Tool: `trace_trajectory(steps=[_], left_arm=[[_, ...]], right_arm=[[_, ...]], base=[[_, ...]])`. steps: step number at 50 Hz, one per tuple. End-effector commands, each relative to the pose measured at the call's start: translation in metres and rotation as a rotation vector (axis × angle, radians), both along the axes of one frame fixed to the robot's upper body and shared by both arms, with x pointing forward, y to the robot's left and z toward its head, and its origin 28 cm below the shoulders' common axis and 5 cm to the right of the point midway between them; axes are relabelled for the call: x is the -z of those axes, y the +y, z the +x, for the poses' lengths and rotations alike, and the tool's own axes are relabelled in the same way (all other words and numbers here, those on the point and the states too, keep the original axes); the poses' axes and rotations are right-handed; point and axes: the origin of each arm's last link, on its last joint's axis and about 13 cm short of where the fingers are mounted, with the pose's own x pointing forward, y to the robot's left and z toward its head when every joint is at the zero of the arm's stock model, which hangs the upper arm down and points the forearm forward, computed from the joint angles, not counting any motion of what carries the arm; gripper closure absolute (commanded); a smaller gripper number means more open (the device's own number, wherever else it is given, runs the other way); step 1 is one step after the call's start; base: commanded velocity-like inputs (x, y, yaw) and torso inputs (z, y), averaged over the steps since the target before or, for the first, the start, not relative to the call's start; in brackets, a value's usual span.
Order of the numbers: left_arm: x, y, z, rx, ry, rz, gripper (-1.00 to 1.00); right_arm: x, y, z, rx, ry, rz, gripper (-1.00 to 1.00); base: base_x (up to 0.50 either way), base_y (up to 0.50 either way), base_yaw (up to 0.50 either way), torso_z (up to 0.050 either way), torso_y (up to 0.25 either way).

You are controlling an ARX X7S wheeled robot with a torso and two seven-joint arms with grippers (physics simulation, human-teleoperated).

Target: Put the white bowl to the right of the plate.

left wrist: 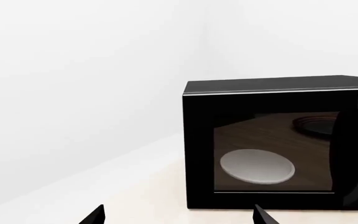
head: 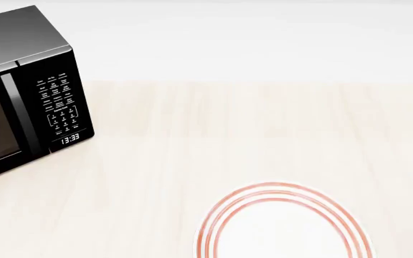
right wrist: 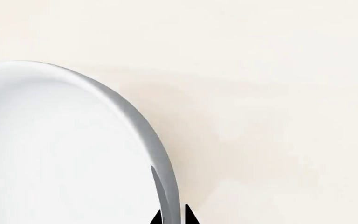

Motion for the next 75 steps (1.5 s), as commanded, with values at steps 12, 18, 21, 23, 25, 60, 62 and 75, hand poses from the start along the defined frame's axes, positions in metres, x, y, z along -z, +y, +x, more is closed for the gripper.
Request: trace_trajectory(steps=[12, 18, 21, 23, 25, 60, 62, 75], left_arm=[[0.000, -0.001, 0.000, 0.004, 0.000, 0.003, -1.00], [0.000, -0.001, -0.001, 0.004, -0.002, 0.003, -1.00], [0.000, -0.001, -0.001, 0.004, -0.003, 0.004, -1.00], [0.000, -0.001, -0.001, 0.005, -0.004, 0.005, -1.00], [0.000, -0.001, 0.000, 0.005, -0.003, 0.005, -1.00], [0.002, -0.031, -0.009, 0.265, -0.003, 0.014, -1.00], [0.001, -0.035, -0.011, 0.293, -0.005, 0.016, -1.00], [0.001, -0.050, -0.022, 0.395, -0.019, 0.046, -1.00]], right_arm=[[-0.008, 0.000, 0.004, -0.025, -0.052, -0.084, -1.00], [-0.010, 0.003, 0.004, -0.047, -0.056, -0.104, -1.00], [-0.014, 0.005, 0.002, -0.049, -0.057, -0.142, -1.00], [-0.019, 0.006, -0.001, -0.040, -0.063, -0.196, -1.00], [-0.025, 0.008, -0.004, -0.026, -0.066, -0.252, -1.00], [-0.069, 0.164, -0.079, -0.215, -0.444, -1.218, -1.00], [-0.062, 0.174, -0.083, -0.244, -0.479, -1.263, -1.00], [0.008, 0.245, -0.096, -0.585, -0.553, -1.377, -1.00]], base=[[0.00, 0.00, 0.00, 0.000, 0.000], [0.00, 0.00, 0.00, 0.000, 0.000], [0.00, 0.00, 0.00, 0.000, 0.000], [0.00, 0.00, 0.00, 0.000, 0.000], [0.00, 0.00, 0.00, 0.000, 0.000], [0.00, 0.00, 0.00, 0.000, 0.000], [0.00, 0.00, 0.00, 0.000, 0.000], [0.00, 0.00, 0.00, 0.000, 0.000]])
